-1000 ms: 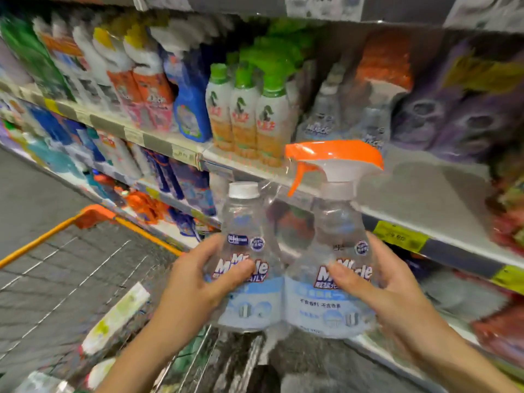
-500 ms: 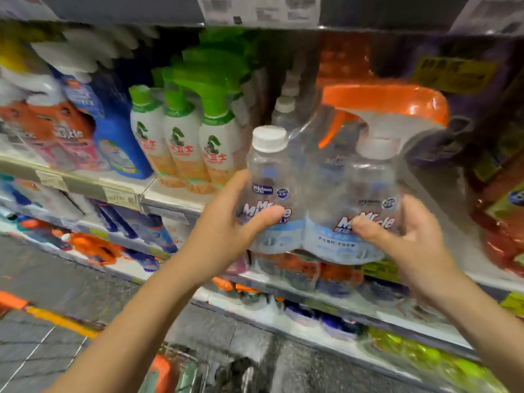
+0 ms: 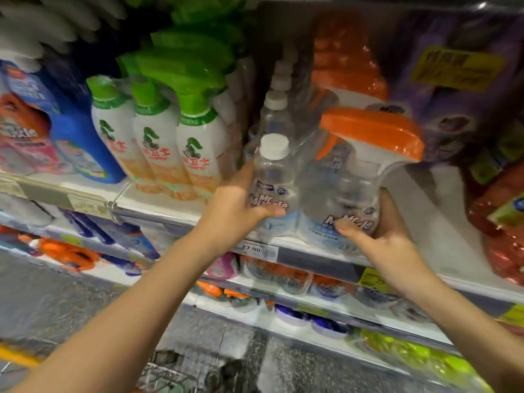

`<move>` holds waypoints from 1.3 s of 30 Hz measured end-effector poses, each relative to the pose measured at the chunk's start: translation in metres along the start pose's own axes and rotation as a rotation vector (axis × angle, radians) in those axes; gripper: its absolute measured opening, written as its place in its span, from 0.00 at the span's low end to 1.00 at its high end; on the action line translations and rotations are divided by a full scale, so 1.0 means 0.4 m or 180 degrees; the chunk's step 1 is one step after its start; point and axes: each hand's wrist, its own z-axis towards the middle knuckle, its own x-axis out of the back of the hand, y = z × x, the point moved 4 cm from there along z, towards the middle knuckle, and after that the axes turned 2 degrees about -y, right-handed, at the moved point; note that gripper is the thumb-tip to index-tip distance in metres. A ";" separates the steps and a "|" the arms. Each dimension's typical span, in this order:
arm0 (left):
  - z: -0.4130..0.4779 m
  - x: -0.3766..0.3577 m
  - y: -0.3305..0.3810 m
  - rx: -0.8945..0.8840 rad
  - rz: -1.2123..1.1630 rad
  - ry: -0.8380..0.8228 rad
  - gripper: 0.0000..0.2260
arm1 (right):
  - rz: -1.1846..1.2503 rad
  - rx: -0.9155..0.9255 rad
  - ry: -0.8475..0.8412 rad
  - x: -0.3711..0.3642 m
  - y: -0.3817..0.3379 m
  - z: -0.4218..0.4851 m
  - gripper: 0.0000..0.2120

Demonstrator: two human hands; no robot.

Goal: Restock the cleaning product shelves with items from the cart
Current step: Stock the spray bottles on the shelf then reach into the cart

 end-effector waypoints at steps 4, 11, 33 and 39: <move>-0.006 -0.015 0.020 0.0016 0.0277 -0.0036 0.31 | -0.0304 -0.0177 -0.0271 0.004 0.013 -0.001 0.28; 0.058 -0.038 0.007 0.0805 0.0398 -0.0109 0.28 | -0.0451 -0.0261 -0.0354 0.012 0.020 0.059 0.31; 0.130 -0.051 -0.007 0.0886 0.0640 0.0339 0.29 | -0.1183 -0.0220 -0.0121 0.031 0.052 0.137 0.29; 0.121 -0.056 -0.007 0.0903 0.0659 0.0340 0.29 | -0.1172 -0.0153 -0.0153 0.031 0.058 0.137 0.28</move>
